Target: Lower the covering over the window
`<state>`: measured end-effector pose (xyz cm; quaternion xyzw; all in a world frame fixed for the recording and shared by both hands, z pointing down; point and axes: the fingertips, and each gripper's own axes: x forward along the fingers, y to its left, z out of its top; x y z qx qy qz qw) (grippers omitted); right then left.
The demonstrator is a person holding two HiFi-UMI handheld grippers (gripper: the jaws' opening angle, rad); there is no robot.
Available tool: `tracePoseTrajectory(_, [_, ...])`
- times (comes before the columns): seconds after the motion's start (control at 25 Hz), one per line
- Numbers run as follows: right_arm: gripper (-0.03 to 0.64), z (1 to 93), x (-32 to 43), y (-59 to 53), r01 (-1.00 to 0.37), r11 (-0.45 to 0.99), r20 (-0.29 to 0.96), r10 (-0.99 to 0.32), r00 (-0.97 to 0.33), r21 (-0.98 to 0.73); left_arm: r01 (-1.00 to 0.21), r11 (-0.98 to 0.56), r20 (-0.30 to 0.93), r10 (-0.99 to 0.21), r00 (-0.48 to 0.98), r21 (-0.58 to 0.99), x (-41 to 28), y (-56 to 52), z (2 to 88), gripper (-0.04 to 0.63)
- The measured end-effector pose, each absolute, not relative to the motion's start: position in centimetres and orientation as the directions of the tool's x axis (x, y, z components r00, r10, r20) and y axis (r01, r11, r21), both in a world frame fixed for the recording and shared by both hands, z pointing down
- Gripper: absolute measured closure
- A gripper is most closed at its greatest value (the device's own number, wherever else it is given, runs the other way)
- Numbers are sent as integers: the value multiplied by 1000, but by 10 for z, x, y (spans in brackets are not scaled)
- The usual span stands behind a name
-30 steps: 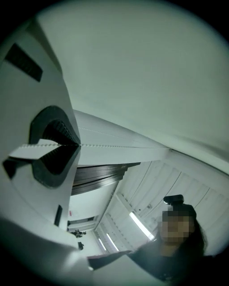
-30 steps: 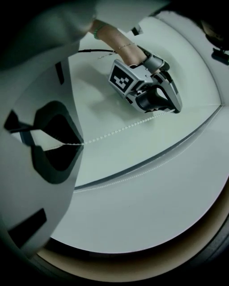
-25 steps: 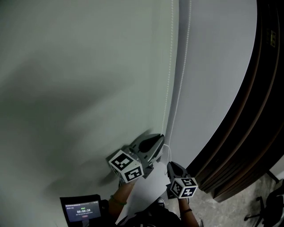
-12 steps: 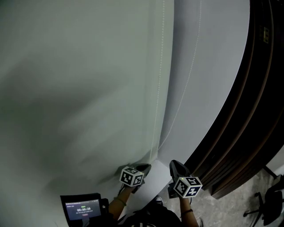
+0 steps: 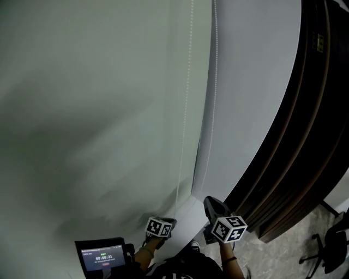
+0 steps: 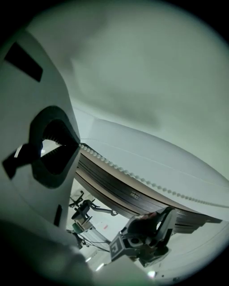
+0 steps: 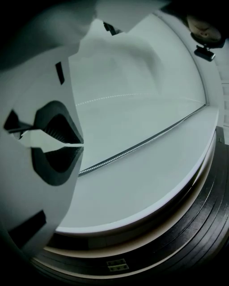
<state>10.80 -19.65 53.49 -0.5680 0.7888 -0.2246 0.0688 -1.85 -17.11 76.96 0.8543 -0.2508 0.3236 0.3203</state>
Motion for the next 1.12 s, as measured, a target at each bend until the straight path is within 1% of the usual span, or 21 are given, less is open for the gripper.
tracePoseTrajectory(0.16, [603, 529, 112, -194, -858, 252, 146, -926, -347, -447, -627, -667, 700, -216, 680, 403, -12, -173, 765, 591])
tracePoseTrajectory(0.4, [603, 525, 112, -187, -861, 253, 136, -930, -342, -441, -560, -708, 618, -221, 754, 430, 8, -177, 754, 583])
tracePoseTrajectory(0.44, [603, 525, 113, -186, -862, 249, 139, -930, -340, -441, -554, -712, 604, -228, 764, 432, 11, -178, 750, 563])
tracePoseTrajectory(0.48, [603, 525, 115, -184, -864, 244, 144, -931, -337, -441, -552, -714, 587, -244, 772, 430, 14, -180, 745, 527])
tracePoseTrajectory(0.56, [603, 528, 115, -177, -868, 234, 153, -932, -328, -437, -547, -722, 542, -283, 792, 423, 18, -184, 732, 485])
tracePoseTrajectory(0.6, [603, 531, 113, -173, -871, 229, 157, -933, -324, -435, -539, -728, 516, -295, 804, 423, 20, -185, 725, 476])
tracePoseTrajectory(0.76, [603, 548, 85, -139, -880, 219, 193, -926, -323, -422, -496, -761, 417, -324, 849, 419, 10, -170, 688, 476])
tracePoseTrajectory(0.88, [603, 561, 42, -77, -879, 235, 220, -911, -348, -416, -473, -782, 329, -358, 874, 407, -16, -118, 650, 476])
tracePoseTrajectory(1.0, [603, 566, 25, -23, -876, 256, 232, -899, -371, -408, -444, -814, 255, -370, 893, 375, -16, -67, 613, 474])
tracePoseTrajectory(1.12, [603, 571, 17, -30, -881, 242, 253, -897, -363, -406, -408, -838, 203, -356, 912, 362, -14, -69, 590, 476])
